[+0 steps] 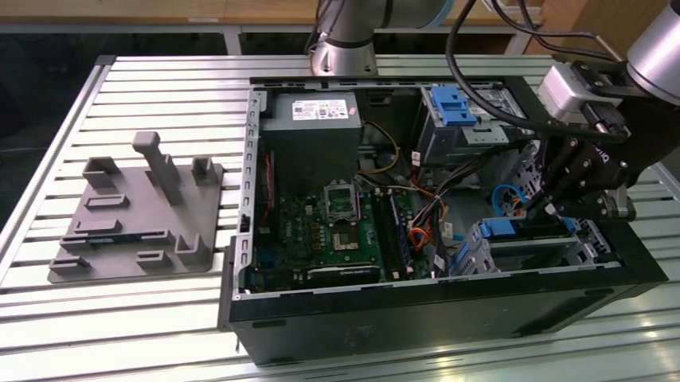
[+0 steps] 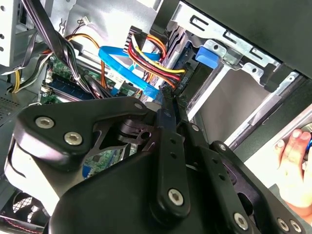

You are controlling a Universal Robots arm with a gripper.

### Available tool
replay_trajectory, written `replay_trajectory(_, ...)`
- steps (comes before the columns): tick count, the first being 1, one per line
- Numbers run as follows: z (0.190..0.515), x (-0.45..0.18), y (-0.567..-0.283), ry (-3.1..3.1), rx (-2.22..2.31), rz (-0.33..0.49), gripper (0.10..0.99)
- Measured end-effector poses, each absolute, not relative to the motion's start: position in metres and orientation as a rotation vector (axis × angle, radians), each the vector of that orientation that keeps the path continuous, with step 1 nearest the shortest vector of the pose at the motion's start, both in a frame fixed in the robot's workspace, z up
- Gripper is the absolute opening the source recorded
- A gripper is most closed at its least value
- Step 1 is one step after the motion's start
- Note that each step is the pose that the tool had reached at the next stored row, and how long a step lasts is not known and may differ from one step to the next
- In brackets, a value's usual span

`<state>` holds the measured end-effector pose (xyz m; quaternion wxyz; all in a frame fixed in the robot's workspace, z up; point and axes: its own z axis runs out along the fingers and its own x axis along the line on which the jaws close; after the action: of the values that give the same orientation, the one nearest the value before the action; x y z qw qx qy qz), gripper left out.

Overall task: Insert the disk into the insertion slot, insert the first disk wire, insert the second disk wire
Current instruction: 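Insert the second disk wire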

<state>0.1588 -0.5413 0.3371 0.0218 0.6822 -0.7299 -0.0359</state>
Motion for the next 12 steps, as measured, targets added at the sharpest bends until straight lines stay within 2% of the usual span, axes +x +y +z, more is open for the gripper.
replay_trajectory(12, 0.3325, 0.1589, -0.5418, -2.262, 2.114, -0.111, 0.157)
